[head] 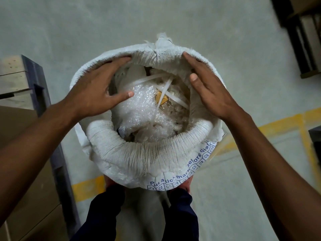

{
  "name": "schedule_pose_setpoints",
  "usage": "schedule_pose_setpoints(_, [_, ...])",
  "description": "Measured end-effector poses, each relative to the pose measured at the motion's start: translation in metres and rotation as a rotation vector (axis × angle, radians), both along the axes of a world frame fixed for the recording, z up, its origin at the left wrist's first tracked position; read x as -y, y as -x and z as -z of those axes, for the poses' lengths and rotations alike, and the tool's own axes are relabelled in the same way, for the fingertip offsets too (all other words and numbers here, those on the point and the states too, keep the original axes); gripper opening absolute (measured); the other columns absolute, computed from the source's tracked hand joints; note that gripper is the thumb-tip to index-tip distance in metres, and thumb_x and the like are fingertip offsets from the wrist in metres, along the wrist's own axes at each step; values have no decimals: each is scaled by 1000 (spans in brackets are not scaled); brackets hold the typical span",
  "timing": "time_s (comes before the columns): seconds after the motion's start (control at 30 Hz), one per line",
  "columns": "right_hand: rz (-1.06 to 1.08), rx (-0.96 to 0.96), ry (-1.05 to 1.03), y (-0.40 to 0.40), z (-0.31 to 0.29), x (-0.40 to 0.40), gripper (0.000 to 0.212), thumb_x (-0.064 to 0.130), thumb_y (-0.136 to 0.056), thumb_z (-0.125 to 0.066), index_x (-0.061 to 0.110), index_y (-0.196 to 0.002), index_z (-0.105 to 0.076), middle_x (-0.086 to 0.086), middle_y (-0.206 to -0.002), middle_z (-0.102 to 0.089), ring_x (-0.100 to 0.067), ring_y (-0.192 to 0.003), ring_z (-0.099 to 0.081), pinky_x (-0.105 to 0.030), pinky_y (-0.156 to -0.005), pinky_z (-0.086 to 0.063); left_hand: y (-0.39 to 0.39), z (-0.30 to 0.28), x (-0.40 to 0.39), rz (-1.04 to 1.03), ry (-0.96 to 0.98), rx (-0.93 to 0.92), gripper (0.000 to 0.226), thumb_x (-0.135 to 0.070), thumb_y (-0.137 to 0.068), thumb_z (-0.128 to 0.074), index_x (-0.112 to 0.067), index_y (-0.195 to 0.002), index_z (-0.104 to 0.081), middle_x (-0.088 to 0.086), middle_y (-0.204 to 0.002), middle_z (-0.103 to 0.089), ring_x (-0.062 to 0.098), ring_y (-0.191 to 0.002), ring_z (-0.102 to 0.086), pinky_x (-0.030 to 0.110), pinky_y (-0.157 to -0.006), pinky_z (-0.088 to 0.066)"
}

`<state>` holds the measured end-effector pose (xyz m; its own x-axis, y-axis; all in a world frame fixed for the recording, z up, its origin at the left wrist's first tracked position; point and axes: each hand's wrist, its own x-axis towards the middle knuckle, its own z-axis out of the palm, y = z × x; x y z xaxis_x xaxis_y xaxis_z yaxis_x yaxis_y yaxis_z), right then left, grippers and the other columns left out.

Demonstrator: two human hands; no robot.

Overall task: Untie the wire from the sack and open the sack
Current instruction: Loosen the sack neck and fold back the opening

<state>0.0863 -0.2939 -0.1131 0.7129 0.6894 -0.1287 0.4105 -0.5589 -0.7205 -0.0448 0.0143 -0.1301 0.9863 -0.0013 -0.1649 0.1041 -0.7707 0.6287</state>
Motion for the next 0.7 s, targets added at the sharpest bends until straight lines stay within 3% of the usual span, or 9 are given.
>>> schedule_pose_setpoints(0.1, [-29,-27,-29,11,-1,3,54,38,-111,-39,21,-162,-35,3,-167,-40,-11,-154,-34,-44,-126,-32,26,4,13,142,-18,-37,80,-77,-87,-53,-40,-157,-40,-13,-149,-57,17,-134,-59,43,-109,-51])
schedule_pose_setpoints(0.2, [-70,-54,-47,30,-1,5,51,38,-109,-43,16,-155,-48,-2,-155,-54,-16,-144,-49,-49,-118,-42,57,16,32,309,-85,-113,69,-86,-90,-33,-49,-146,-50,-29,-100,-66,10,-93,-71,30,-81,-54])
schedule_pose_setpoints(0.27, [-137,-119,1,46,0,3,54,46,-107,-41,17,-151,-54,-3,-150,-60,-16,-137,-57,-49,-113,-47,73,30,38,423,-127,-98,66,-81,-98,-25,-45,-142,-57,-20,-96,-76,11,-85,-72,30,-78,-55])
schedule_pose_setpoints(0.4, [-422,-217,276,76,8,0,61,57,-107,-26,25,-153,-50,-4,-148,-63,-18,-134,-58,-37,-112,-44,84,41,28,457,-136,-101,75,-81,-100,-12,-40,-124,-70,-8,-84,-79,17,-74,-73,38,-76,-55])
schedule_pose_setpoints(0.47, [-523,-121,405,80,12,8,65,63,-106,-16,28,-136,-62,-2,-122,-74,-21,-111,-68,-40,-100,-49,84,36,22,487,-89,-62,69,-74,-105,-15,-36,-100,-73,-5,-68,-71,15,-59,-64,40,-72,-55])
schedule_pose_setpoints(0.53, [-583,-91,474,78,10,19,79,69,-103,-6,22,-104,-69,2,-89,-73,-18,-85,-65,-35,-92,-42,86,29,16,532,-59,-50,62,-67,-109,-22,-32,-79,-64,-4,-61,-66,14,-54,-57,41,-72,-52])
schedule_pose_setpoints(0.57, [-616,-99,500,78,7,26,84,72,-101,-3,20,-95,-69,2,-85,-71,-15,-82,-62,-35,-95,-38,87,26,13,555,-57,-68,63,-66,-109,-22,-31,-77,-63,-6,-63,-67,13,-56,-57,36,-75,-49])
schedule_pose_setpoints(0.63, [-670,-142,534,79,0,40,84,74,-100,-5,20,-86,-67,5,-91,-70,-8,-93,-62,-42,-116,-27,91,22,10,608,-69,-105,64,-67,-109,-22,-32,-81,-69,-13,-71,-69,9,-63,-60,28,-83,-41])
schedule_pose_setpoints(0.7, [-699,-204,565,81,-4,53,82,74,-100,-9,21,-88,-70,10,-109,-72,1,-121,-58,-44,-130,-1,98,19,11,654,-66,-117,62,-69,-108,-23,-36,-84,-70,-18,-79,-68,4,-71,-62,28,-86,-37])
